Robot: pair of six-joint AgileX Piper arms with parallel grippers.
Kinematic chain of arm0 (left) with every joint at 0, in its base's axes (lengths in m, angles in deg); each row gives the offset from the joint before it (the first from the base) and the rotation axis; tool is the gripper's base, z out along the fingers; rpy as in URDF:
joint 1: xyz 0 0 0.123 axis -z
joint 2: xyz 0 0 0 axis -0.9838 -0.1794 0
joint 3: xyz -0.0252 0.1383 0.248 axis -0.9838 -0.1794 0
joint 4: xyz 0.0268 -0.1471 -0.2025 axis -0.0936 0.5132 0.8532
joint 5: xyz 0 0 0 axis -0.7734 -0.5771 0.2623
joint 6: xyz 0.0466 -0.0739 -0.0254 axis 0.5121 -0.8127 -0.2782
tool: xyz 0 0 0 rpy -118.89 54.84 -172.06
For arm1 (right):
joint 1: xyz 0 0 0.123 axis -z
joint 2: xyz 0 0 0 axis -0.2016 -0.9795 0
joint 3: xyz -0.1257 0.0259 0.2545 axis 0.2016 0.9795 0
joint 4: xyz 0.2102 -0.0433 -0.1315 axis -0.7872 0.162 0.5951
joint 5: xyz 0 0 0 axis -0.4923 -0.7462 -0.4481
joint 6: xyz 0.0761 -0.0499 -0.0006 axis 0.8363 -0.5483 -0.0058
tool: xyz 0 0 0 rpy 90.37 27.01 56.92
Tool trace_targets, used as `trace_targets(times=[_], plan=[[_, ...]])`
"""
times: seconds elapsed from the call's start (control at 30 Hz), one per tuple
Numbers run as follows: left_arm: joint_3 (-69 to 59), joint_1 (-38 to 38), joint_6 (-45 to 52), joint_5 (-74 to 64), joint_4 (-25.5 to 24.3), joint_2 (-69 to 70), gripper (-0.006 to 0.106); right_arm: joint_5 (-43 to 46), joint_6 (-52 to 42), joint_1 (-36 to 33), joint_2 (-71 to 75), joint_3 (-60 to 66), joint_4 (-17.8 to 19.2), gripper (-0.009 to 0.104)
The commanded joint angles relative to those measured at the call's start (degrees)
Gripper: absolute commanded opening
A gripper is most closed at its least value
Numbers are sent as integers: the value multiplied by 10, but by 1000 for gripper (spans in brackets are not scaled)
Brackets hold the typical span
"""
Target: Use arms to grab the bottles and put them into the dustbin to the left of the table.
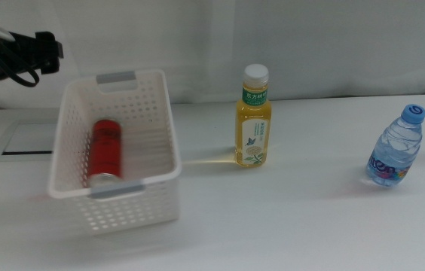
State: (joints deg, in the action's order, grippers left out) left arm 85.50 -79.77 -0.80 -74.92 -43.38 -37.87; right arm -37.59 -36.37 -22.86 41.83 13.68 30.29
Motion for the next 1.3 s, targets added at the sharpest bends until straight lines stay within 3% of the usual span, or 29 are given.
trace_targets(times=[0.0, 0.27, 0.4, 1.27], plan=[[0, 1, -6, -13, 1, -4, 93, 1, -4, 4, 2, 11, 4, 103], [0, 1, -6, -18, 8, 6, 93, 1, -4, 4, 2, 11, 4, 103], [0, 3, 12, -16, 38, 15, 93, 1, -4, 4, 2, 11, 4, 103], [0, 172, 67, -4, 41, 119, 93, 1, -4, 4, 2, 11, 4, 103]])
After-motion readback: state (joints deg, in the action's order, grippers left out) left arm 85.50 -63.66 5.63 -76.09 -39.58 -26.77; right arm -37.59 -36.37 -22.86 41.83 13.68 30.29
